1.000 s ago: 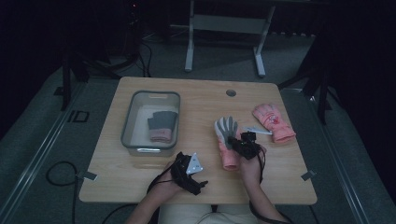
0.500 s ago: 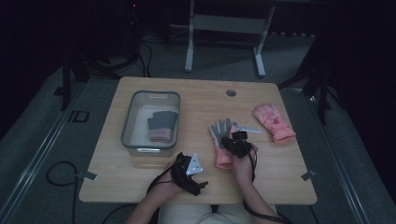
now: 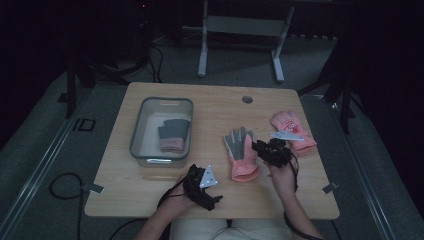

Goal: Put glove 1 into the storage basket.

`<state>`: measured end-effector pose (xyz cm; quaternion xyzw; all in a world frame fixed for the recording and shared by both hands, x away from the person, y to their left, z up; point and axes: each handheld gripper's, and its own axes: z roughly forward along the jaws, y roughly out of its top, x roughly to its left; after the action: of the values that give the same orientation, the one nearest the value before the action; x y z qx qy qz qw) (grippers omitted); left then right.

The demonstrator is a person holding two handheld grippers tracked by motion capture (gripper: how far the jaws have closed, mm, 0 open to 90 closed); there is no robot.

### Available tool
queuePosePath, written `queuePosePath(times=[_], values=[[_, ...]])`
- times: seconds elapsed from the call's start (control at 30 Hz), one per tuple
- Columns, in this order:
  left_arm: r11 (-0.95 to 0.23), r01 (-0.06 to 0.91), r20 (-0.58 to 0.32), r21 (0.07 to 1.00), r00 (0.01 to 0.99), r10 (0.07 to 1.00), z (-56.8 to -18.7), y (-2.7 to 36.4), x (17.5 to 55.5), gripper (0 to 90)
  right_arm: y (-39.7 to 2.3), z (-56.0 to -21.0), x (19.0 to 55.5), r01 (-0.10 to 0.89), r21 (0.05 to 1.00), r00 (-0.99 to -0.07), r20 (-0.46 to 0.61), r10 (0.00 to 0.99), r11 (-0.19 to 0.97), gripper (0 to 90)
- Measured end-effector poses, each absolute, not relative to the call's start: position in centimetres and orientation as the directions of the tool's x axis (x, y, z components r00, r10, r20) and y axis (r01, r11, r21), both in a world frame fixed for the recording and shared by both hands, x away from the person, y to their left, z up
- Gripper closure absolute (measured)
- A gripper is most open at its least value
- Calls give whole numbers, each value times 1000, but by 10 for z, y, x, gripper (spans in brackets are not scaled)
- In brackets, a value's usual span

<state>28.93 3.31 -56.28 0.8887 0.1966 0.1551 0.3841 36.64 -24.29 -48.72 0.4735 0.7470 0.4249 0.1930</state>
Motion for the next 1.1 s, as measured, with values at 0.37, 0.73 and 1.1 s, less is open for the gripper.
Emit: queuePosePath(times=[0.37,0.73,1.1], values=[[-616,238,112,751,874,474,-562,35,291,18,-339,-480,389,516,824,-413,1,911,233,667],[-606,233,100,761,880,464,-561,36,290,18,-378,-475,428,525,799,-375,-92,922,293,644],[-615,218,115,758,883,455,-563,36,289,18,-376,-477,471,548,754,-407,-137,903,362,571]])
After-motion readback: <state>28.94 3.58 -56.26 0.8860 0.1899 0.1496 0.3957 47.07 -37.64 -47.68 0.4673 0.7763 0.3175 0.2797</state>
